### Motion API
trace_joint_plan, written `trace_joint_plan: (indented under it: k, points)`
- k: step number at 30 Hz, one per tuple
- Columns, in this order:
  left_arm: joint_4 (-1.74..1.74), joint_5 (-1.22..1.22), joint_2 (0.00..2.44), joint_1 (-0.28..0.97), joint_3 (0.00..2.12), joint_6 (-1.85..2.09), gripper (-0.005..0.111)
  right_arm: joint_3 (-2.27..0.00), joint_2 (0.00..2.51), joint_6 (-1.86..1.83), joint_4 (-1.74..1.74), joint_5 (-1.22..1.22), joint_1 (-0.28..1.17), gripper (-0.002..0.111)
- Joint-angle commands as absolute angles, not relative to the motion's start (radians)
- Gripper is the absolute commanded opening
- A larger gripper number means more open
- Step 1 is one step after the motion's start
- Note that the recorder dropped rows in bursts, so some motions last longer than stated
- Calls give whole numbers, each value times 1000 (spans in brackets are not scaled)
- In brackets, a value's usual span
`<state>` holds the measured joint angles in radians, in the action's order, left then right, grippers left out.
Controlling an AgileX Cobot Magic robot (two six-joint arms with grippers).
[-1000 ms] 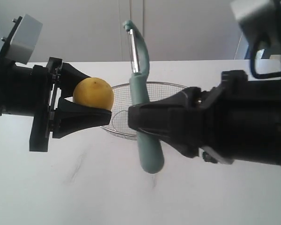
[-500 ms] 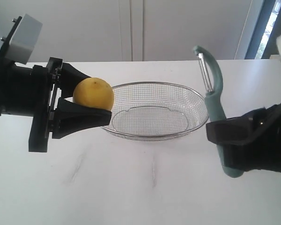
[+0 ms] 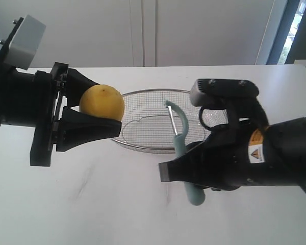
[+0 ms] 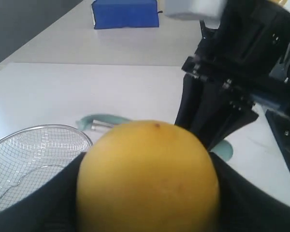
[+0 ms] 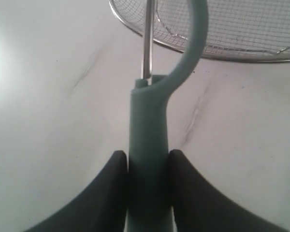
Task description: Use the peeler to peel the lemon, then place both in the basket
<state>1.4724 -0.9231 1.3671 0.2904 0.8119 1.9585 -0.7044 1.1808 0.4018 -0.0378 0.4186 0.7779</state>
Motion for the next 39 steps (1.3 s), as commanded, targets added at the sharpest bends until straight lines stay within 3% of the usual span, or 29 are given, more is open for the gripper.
trace_joint_plan:
  k: [1,14,39]
  points:
    - [1501,-953,1363,293,816,2117,0,-709,1256,275,-165,343,778,0]
    - [1501,-936,1363,293,816,2117,0,-773,1295,-347,-852,404,778,0]
    - [1485,-908,1363,293,816,2117,0,-777,1236,-360,-863,375,778,0]
